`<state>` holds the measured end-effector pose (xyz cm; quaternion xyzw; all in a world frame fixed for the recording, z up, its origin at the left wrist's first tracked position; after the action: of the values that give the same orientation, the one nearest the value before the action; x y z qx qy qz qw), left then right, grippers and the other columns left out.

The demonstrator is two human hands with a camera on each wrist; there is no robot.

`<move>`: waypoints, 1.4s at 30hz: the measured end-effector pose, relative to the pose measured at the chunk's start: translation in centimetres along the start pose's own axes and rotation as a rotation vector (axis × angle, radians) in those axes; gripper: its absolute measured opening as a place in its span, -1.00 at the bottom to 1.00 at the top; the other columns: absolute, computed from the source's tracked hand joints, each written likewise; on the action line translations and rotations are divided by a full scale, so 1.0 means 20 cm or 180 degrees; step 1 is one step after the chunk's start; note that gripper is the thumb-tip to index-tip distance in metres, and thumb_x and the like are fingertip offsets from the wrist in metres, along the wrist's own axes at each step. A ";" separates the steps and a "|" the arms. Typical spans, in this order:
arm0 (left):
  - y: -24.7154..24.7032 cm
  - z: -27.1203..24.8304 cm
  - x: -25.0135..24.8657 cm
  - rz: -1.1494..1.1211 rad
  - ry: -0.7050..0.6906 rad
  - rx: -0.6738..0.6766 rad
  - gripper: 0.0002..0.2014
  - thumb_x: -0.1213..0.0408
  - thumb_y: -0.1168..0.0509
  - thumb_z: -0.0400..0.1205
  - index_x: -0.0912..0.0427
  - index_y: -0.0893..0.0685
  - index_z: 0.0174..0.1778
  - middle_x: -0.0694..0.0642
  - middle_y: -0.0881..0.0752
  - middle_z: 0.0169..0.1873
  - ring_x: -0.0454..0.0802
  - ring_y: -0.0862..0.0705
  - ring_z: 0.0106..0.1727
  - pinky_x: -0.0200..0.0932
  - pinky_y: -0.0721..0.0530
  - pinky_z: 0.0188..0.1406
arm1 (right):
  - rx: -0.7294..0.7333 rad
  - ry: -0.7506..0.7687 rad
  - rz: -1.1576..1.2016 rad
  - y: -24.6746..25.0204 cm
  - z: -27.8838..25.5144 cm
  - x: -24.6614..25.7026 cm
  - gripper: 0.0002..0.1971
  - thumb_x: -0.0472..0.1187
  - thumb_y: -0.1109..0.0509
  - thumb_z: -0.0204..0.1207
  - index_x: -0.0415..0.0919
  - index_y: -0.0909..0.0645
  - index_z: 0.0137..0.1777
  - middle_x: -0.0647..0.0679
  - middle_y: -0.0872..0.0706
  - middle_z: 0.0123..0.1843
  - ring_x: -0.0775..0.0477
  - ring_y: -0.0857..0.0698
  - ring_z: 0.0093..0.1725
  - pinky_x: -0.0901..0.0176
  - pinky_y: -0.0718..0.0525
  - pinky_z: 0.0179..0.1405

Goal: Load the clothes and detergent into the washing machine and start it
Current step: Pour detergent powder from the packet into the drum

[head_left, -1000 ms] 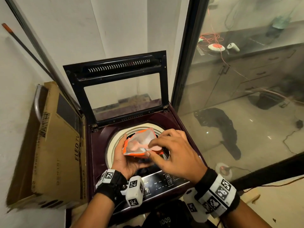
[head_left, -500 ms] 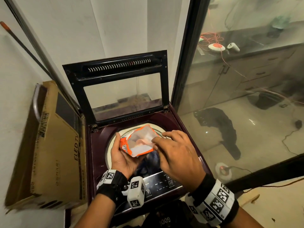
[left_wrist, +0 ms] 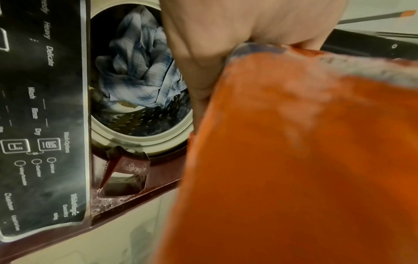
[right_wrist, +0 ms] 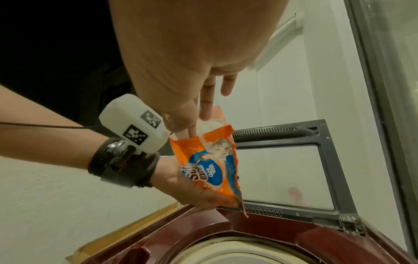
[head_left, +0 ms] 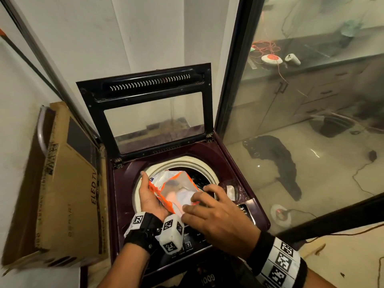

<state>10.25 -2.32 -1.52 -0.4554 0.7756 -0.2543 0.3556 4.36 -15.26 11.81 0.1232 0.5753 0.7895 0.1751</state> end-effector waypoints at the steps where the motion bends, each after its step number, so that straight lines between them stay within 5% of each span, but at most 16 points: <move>1: -0.01 -0.01 0.01 0.0017 0.0108 0.0032 0.13 -0.55 -0.35 0.27 0.25 -0.46 0.58 0.45 -0.42 0.55 0.45 -0.44 0.53 0.38 -0.32 0.54 | -0.0075 -0.0063 0.0019 0.01 0.00 -0.01 -0.76 -0.17 -0.28 0.64 0.04 -0.72 0.19 0.14 -0.80 0.23 -0.08 -0.67 0.24 -0.12 -0.41 0.41; 4: 0.01 -0.01 0.03 -0.0074 0.0273 0.0012 0.10 -0.57 -0.32 0.28 0.26 -0.53 0.52 0.41 -0.57 0.41 0.40 -0.62 0.34 0.32 -0.54 0.35 | -0.0437 -0.0554 0.0182 0.05 0.02 -0.07 -0.70 -0.26 -0.36 0.48 -0.01 -0.76 0.16 0.16 -0.83 0.14 -0.06 -0.68 0.16 -0.03 -0.44 0.31; 8: 0.03 -0.01 0.00 0.0096 0.0034 -0.0017 -0.05 -0.56 -0.17 0.40 0.29 -0.68 0.30 0.43 -0.73 0.16 0.39 -0.77 0.05 0.27 -0.73 0.02 | -0.0765 -0.1437 0.0322 0.12 0.06 -0.12 -0.78 -0.09 -0.37 0.61 -0.04 -0.78 0.16 0.16 -0.84 -0.14 0.04 -0.66 0.04 0.04 -0.45 0.22; 12: 0.00 -0.01 0.00 0.0123 0.0069 0.0146 -0.11 -0.53 -0.10 0.47 0.36 -0.77 -0.02 0.44 -0.79 -0.14 0.37 -0.82 -0.22 0.26 -0.79 -0.32 | -0.0667 -0.1687 0.0397 0.10 0.09 -0.13 -0.75 -0.03 -0.31 0.65 0.06 -0.74 0.24 0.17 -0.80 -0.28 0.09 -0.63 -0.03 0.10 -0.38 0.22; 16: 0.02 -0.01 -0.01 0.0082 0.0068 0.0140 -0.09 -0.53 -0.05 0.48 0.41 -0.68 -0.05 0.42 -0.77 -0.26 0.37 -0.80 -0.27 0.25 -0.79 -0.33 | -0.0625 -0.2049 0.0685 0.04 0.08 -0.17 -0.80 0.03 -0.32 0.62 0.18 -0.74 0.13 0.21 -0.68 -0.40 0.20 -0.54 -0.10 0.11 -0.37 0.25; 19: 0.03 0.00 -0.01 -0.0058 0.0006 0.0012 -0.06 -0.55 -0.08 0.45 0.39 -0.72 0.07 0.42 -0.76 -0.10 0.40 -0.74 0.02 0.28 -0.71 0.07 | -0.0721 -0.2427 0.0969 -0.01 0.05 -0.20 -0.85 0.03 -0.40 0.57 0.13 -0.79 0.02 0.17 -0.63 -0.38 0.25 -0.47 -0.08 0.18 -0.32 0.24; 21: 0.04 0.02 -0.03 -0.0200 -0.0175 -0.0155 -0.09 -0.54 -0.13 0.45 0.28 -0.66 0.30 0.39 -0.76 0.05 0.38 -0.70 0.17 0.29 -0.62 0.22 | -0.0772 -0.2799 0.1387 -0.04 0.02 -0.24 -0.87 0.00 -0.44 0.57 0.12 -0.81 0.03 0.14 -0.60 -0.36 0.47 -0.42 0.05 0.11 -0.36 0.28; 23: 0.04 0.02 -0.05 -0.0274 -0.0416 -0.0305 -0.19 -0.49 -0.10 0.52 0.23 -0.69 0.22 0.35 -0.78 0.00 0.33 -0.77 0.06 0.25 -0.66 0.13 | -0.0791 -0.3205 0.1886 -0.09 -0.02 -0.27 -0.88 -0.05 -0.46 0.57 0.12 -0.82 0.01 0.15 -0.60 -0.34 0.69 -0.29 0.11 0.00 -0.45 0.33; 25: 0.03 0.03 -0.07 -0.0253 -0.0619 -0.0373 -0.26 -0.45 -0.07 0.57 0.22 -0.70 0.10 0.32 -0.81 -0.11 0.27 -0.82 -0.12 0.20 -0.67 0.00 | -0.0860 -0.3331 0.2137 -0.12 -0.04 -0.28 -0.88 -0.04 -0.45 0.55 0.19 -0.82 -0.10 0.31 -0.70 -0.19 0.52 -0.43 0.12 -0.13 -0.54 0.33; 27: 0.03 0.04 -0.07 -0.0186 -0.0659 -0.0408 -0.24 -0.45 -0.07 0.57 0.23 -0.69 0.15 0.35 -0.80 -0.03 0.29 -0.81 -0.07 0.20 -0.69 0.02 | -0.0876 -0.3364 0.2245 -0.14 -0.04 -0.29 -0.86 0.03 -0.43 0.52 0.35 -0.76 -0.19 0.66 -0.60 -0.03 0.24 -0.58 0.11 -0.19 -0.62 0.28; 28: 0.04 0.04 -0.07 -0.0148 -0.0662 -0.0447 -0.22 -0.45 -0.07 0.57 0.24 -0.68 0.20 0.36 -0.79 0.04 0.30 -0.81 -0.03 0.21 -0.70 0.03 | -0.0896 -0.3415 0.2291 -0.15 -0.05 -0.30 -0.85 0.08 -0.42 0.50 0.43 -0.73 -0.21 0.66 -0.59 -0.01 0.14 -0.62 0.12 -0.18 -0.64 0.26; 32: 0.06 0.05 -0.05 -0.0094 -0.0644 -0.0583 -0.27 -0.42 -0.06 0.60 0.21 -0.71 0.16 0.29 -0.85 -0.10 0.26 -0.84 -0.08 0.22 -0.67 0.00 | -0.1240 -0.3738 0.2678 -0.16 -0.11 -0.36 -0.86 0.11 -0.45 0.45 0.25 -0.81 -0.06 0.16 -0.78 -0.17 0.04 -0.75 0.02 -0.10 -0.76 0.08; 38: 0.07 0.06 -0.02 -0.0122 -0.0571 -0.0782 -0.31 -0.40 -0.07 0.61 0.18 -0.71 0.14 0.27 -0.85 -0.22 0.28 -0.79 -0.07 0.26 -0.65 0.09 | -0.1719 -0.4049 0.3776 -0.17 -0.18 -0.42 -0.92 -0.29 -0.52 0.53 -0.16 -0.84 -0.14 -0.11 -0.87 -0.30 0.11 -0.73 -0.34 0.19 -0.69 -0.26; 42: 0.08 0.08 0.01 -0.0063 -0.0317 -0.0857 -0.26 -0.44 -0.08 0.58 0.17 -0.66 0.27 0.33 -0.76 0.03 0.35 -0.69 0.10 0.31 -0.66 0.11 | -0.1840 -0.4324 0.4206 -0.19 -0.26 -0.47 -0.91 -0.36 -0.50 0.55 -0.24 -0.84 -0.13 -0.13 -0.86 -0.32 0.11 -0.69 -0.43 0.29 -0.65 -0.38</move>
<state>10.64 -1.90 -3.62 -0.5187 0.7795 -0.1286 0.3267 11.36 -22.69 6.71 0.7984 -0.0464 0.6002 0.0156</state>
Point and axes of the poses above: each hand's wrist, its own z-axis towards the middle knuckle, its own y-axis out of the back of the hand, x = y × z, the point moved 7 cm from there along z, towards the middle knuckle
